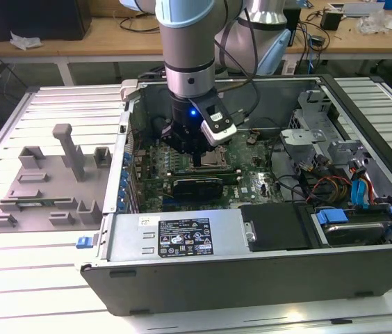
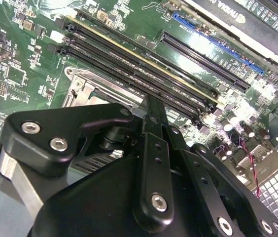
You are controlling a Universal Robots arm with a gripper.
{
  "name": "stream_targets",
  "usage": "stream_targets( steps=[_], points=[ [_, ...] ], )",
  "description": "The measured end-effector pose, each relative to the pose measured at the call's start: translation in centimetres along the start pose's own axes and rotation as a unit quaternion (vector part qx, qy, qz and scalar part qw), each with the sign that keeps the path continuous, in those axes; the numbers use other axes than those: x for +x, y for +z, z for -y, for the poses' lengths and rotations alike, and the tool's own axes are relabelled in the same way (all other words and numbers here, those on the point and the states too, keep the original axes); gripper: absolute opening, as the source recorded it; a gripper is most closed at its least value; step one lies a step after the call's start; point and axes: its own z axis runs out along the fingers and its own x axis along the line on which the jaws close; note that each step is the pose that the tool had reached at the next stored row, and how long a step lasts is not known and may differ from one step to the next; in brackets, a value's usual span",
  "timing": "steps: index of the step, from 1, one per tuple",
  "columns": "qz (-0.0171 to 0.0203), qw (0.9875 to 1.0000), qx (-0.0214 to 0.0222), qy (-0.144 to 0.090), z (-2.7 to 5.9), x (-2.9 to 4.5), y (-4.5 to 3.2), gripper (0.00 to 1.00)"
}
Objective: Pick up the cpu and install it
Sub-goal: 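Install the second cpu locking lever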
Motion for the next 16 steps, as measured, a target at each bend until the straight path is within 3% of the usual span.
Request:
stream_targets(
  steps=[16],
  points=[
    [0.0007,1.0000,0.0001,0.000,0.01,0.21,0.44,0.11]
  ],
)
